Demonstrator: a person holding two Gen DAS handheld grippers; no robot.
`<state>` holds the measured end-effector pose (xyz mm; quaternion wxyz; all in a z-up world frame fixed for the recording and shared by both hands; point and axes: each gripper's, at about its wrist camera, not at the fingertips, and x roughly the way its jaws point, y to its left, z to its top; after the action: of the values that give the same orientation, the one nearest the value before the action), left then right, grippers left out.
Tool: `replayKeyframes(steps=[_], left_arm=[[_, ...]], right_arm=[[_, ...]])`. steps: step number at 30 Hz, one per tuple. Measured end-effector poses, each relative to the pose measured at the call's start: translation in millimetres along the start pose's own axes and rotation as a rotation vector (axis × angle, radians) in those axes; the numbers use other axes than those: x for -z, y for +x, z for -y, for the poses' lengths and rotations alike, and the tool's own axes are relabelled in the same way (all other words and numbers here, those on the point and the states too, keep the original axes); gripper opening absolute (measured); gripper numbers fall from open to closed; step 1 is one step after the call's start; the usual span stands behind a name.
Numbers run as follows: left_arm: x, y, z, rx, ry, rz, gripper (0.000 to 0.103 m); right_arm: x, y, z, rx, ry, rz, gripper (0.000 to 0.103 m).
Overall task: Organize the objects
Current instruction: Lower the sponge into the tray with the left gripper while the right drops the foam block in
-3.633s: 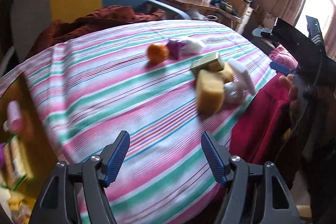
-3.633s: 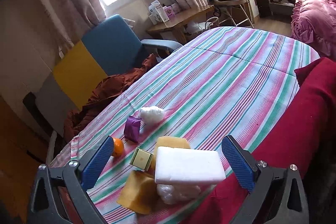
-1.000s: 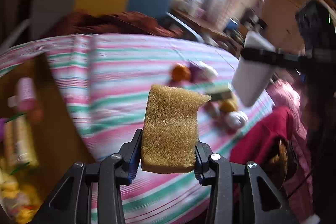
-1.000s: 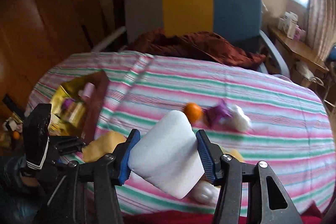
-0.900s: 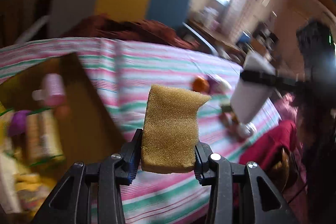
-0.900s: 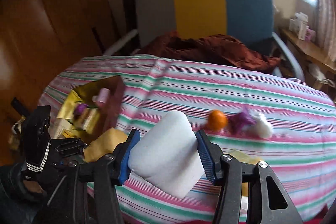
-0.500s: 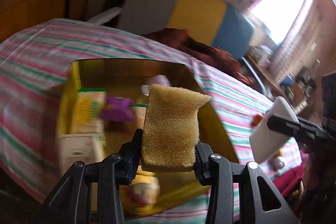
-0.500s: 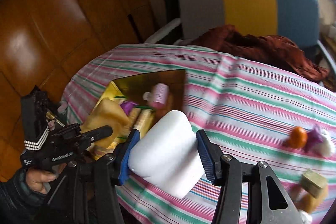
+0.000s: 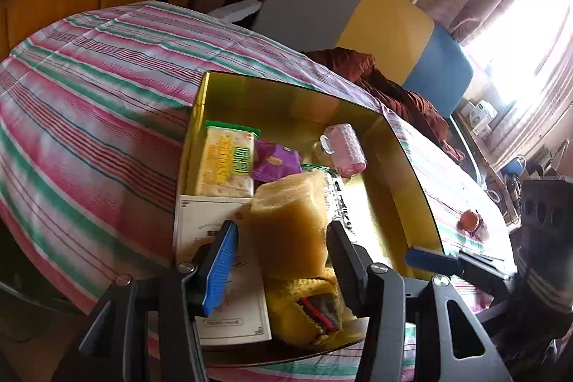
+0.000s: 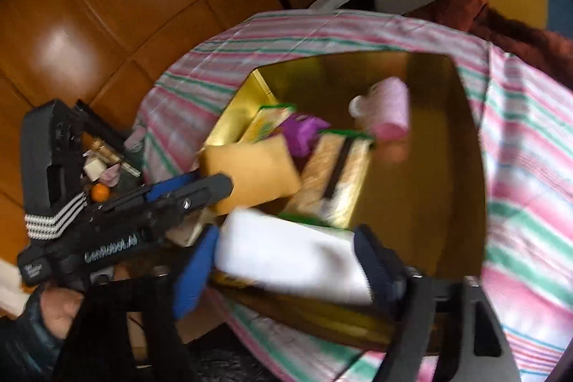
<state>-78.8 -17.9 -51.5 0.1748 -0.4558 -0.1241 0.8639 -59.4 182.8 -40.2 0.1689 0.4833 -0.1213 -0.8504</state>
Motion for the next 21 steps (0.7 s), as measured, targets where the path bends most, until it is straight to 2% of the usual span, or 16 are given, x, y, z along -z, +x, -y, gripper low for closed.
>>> replayKeyframes(steps=[6,11,17,21], left_arm=[[3,-16,16,-0.077,0.073,0.061,0.052],[5,-25,31,-0.110,0.127,0.093,0.052],[12,-32,49,-0.126,0.185,0.104,0.052],[17,-33,57,-0.132,0.209,0.099,0.052]], right_arm=[[14,1,-2,0.031,0.011,-0.013,0.081],[24,-14,-3,0.105,0.010,0.038,0.092],[32,-34,-11,0.203,-0.007,0.123,0.099],[36,-44,-14,0.256,-0.014,0.164,0.099]])
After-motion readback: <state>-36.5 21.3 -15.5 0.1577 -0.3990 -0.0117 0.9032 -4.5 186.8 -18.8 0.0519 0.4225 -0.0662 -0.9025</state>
